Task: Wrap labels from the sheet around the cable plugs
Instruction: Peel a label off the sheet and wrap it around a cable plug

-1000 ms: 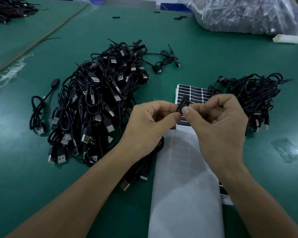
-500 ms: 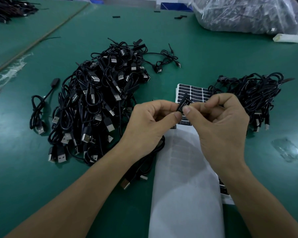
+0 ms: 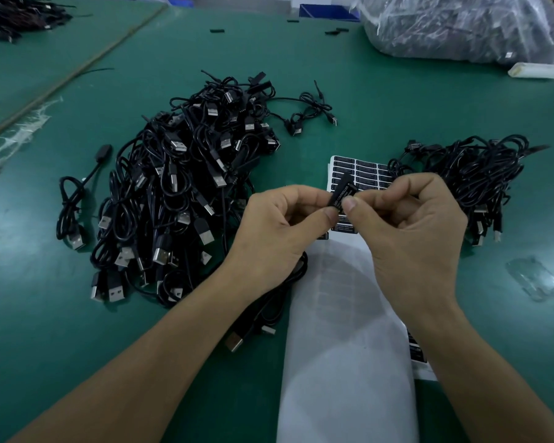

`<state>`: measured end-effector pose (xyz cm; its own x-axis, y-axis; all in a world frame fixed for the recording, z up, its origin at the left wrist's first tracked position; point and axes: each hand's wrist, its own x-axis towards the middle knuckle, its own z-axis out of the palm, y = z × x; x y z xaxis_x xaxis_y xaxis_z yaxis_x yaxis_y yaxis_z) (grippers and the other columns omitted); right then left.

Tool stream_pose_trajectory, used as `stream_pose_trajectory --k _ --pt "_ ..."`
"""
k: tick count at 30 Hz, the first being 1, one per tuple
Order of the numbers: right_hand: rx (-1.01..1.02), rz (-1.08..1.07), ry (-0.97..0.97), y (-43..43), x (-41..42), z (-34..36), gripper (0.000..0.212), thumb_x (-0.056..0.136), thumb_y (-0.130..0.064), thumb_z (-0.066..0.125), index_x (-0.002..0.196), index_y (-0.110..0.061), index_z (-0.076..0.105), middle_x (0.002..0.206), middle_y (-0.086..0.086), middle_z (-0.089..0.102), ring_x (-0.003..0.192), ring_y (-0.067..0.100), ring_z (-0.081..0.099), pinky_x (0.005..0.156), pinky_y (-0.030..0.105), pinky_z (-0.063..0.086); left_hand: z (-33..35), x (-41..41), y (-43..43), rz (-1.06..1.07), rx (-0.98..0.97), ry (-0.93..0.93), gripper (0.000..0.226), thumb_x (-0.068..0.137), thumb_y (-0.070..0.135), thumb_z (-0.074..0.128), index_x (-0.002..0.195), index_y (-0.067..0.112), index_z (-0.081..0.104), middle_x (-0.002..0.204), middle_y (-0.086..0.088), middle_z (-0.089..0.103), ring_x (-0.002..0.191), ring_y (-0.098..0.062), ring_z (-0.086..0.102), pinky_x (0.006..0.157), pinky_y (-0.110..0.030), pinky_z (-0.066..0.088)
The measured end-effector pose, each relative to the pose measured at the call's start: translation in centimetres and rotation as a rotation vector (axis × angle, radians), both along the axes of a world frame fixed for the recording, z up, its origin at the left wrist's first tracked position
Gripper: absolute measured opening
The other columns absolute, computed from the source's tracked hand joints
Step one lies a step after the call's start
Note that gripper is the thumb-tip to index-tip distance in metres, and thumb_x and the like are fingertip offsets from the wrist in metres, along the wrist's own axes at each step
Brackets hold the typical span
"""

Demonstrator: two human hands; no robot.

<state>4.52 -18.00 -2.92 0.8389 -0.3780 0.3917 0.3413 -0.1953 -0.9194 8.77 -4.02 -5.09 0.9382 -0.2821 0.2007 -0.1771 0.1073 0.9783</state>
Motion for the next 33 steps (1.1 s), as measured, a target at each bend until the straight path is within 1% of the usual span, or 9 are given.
stream_pose_trajectory --k 3,6,10,14,18,21,23,31,33 --pt "-0.008 0.011 -0.008 0.08 -0.06 0.05 0.035 0.080 0.004 0.077 0.083 -0.020 0.052 0.075 -0.008 0.073 0.068 0.009 0.070 0.065 0.019 0.055 -0.11 0.03 -0.01 0.005 0.016 -0.010 0.011 0.089 0.002 0.072 0.096 0.011 0.075 0.086 -0.004 0.078 0.078 -0.015 0.071 0.074 -0.023 0.059" --pt "-0.011 0.020 -0.006 0.12 -0.09 0.06 0.034 0.080 0.004 0.077 0.084 -0.019 0.052 0.076 -0.008 0.073 0.069 0.009 0.070 0.065 0.020 0.055 -0.22 0.05 -0.04 0.017 0.021 -0.010 0.010 0.089 0.003 0.073 0.097 0.009 0.075 0.088 -0.007 0.077 0.078 -0.018 0.071 0.075 -0.026 0.060" --pt "-0.007 0.019 -0.001 0.08 -0.10 0.08 0.034 0.080 0.004 0.077 0.084 -0.018 0.052 0.076 -0.007 0.073 0.069 0.009 0.070 0.066 0.021 0.056 -0.19 0.05 -0.04 0.020 0.006 0.003 0.011 0.089 0.003 0.073 0.099 0.005 0.075 0.089 -0.009 0.077 0.079 -0.017 0.072 0.073 -0.022 0.058" --pt "-0.009 0.015 -0.002 0.06 -0.08 0.04 0.034 0.080 0.004 0.077 0.083 -0.019 0.052 0.076 -0.007 0.073 0.069 0.010 0.070 0.066 0.020 0.056 -0.17 0.06 -0.08 0.008 0.003 0.001 0.011 0.089 0.002 0.073 0.096 0.010 0.075 0.088 -0.008 0.077 0.079 -0.017 0.071 0.073 -0.022 0.058" --pt "-0.012 0.015 -0.004 0.07 -0.06 0.01 0.035 0.080 0.003 0.078 0.083 -0.020 0.052 0.076 -0.007 0.073 0.070 0.011 0.071 0.066 0.020 0.056 -0.25 0.13 -0.05 0.009 -0.002 0.000 0.011 0.089 0.001 0.073 0.096 0.010 0.075 0.088 -0.009 0.077 0.078 -0.018 0.071 0.073 -0.022 0.058" --pt "0.004 0.019 -0.002 0.09 0.00 -0.05 0.035 0.080 0.004 0.078 0.083 -0.020 0.052 0.076 -0.007 0.073 0.069 0.010 0.070 0.065 0.019 0.055 -0.27 0.15 -0.03 0.009 0.004 -0.004 0.012 0.089 0.002 0.073 0.095 0.012 0.075 0.087 -0.005 0.078 0.078 -0.016 0.071 0.073 -0.022 0.058" --pt "0.018 0.023 0.003 0.11 0.05 -0.10 0.036 0.080 0.004 0.078 0.083 -0.020 0.052 0.076 -0.006 0.074 0.069 0.011 0.070 0.066 0.020 0.055 -0.26 0.17 0.02 0.010 0.010 -0.006 0.012 0.089 0.002 0.073 0.094 0.013 0.075 0.088 -0.005 0.078 0.078 -0.017 0.072 0.074 -0.023 0.058" --pt "0.013 0.014 0.005 0.18 0.10 -0.12 0.035 0.080 0.003 0.078 0.083 -0.019 0.052 0.076 -0.005 0.074 0.070 0.013 0.071 0.066 0.020 0.055 -0.02 0.13 0.06 0.013 0.022 -0.006 0.011 0.089 0.001 0.073 0.096 0.009 0.075 0.088 -0.007 0.078 0.079 -0.016 0.072 0.073 -0.020 0.057" --pt "0.001 0.008 0.006 0.18 0.08 -0.12 0.035 0.080 0.003 0.078 0.083 -0.019 0.052 0.076 -0.005 0.073 0.070 0.013 0.071 0.066 0.021 0.055 0.05 0.08 0.05 0.017 0.020 -0.006 0.011 0.088 0.001 0.073 0.096 0.009 0.075 0.088 -0.005 0.078 0.080 -0.021 0.074 0.073 -0.021 0.058"
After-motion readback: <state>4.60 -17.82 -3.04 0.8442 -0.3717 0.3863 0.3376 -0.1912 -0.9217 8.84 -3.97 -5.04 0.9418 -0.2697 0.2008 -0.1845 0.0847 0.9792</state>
